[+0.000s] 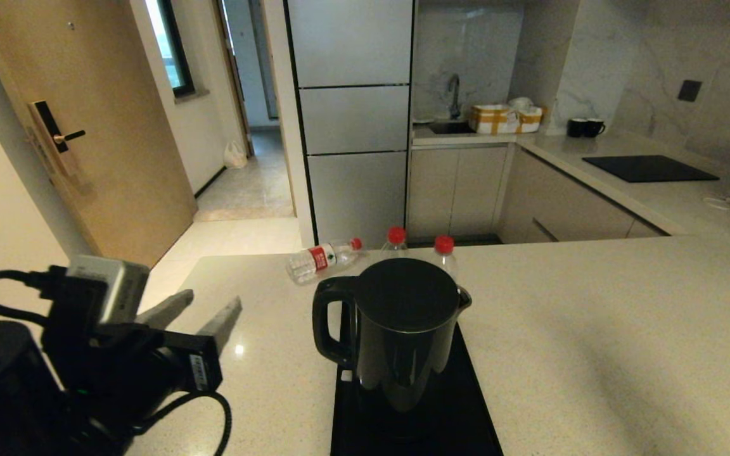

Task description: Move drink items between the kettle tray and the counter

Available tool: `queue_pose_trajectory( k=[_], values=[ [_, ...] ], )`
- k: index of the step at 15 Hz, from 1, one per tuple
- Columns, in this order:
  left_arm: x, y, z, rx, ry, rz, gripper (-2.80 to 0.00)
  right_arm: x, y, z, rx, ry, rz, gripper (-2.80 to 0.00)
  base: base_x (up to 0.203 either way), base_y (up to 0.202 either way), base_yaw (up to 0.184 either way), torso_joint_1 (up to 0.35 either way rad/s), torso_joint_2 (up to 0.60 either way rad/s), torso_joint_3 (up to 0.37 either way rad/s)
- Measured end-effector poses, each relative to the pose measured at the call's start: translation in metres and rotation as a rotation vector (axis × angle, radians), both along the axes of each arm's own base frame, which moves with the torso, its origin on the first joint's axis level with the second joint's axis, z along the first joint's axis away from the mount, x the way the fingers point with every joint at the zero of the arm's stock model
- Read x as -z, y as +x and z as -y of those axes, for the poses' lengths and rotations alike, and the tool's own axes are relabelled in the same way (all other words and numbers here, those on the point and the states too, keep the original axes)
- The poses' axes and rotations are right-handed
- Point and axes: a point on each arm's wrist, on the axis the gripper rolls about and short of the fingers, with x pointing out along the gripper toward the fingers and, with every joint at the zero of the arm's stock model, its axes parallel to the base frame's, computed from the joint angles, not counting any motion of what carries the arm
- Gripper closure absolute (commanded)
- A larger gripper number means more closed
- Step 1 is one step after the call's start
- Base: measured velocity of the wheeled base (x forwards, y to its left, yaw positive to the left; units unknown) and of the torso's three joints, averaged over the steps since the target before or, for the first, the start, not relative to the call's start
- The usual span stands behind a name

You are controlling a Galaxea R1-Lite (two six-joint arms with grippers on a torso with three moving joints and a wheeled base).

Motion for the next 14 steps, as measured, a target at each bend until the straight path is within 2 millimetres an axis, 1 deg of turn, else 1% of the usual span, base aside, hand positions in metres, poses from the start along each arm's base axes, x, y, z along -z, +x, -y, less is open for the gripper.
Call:
queue_pose_trajectory(
  k=[2,4,6,8,10,12,13,14],
  values=[
    [-0.022,-0.015,-0.023,-0.059,-0.005,0.009,0.0,0.0,0.0,0.0,0.0,0.0,0.0,0.0,0.0,0.0,0.0,0.0,0.0,0.0],
    [-0.045,-0.04,-0.057,-0.165,-0.001,0.006,0.0,0.0,0.0,0.0,0.0,0.0,0.0,0.0,0.0,0.0,0.0,0.0,0.0,0.0],
    [-0.058,-0.073,-0.089,-0.314,0.01,-0.031,0.0,0.0,0.0,0.0,0.0,0.0,-0.001,0.0,0.0,0.0,0.0,0.0,0.0,0.0],
    [-0.061,-0.114,-0.108,-0.42,0.011,-0.073,0.0,0.0,0.0,0.0,0.0,0.0,0.0,0.0,0.0,0.0,0.0,0.0,0.0,0.0],
    [-0.058,-0.16,-0.117,-0.447,-0.003,-0.096,0.0,0.0,0.0,0.0,0.0,0.0,-0.001,0.0,0.0,0.0,0.0,0.0,0.0,0.0],
    [-0.049,-0.203,-0.114,-0.416,-0.022,-0.133,0.0,0.0,0.0,0.0,0.0,0.0,0.0,0.0,0.0,0.0,0.0,0.0,0.0,0.0],
    [-0.04,-0.219,-0.112,-0.388,-0.03,-0.157,0.0,0.0,0.0,0.0,0.0,0.0,0.0,0.0,0.0,0.0,0.0,0.0,0.0,0.0],
    [-0.032,-0.229,-0.11,-0.364,-0.032,-0.171,0.0,0.0,0.0,0.0,0.0,0.0,-0.001,0.0,0.0,0.0,0.0,0.0,0.0,0.0]
  ],
)
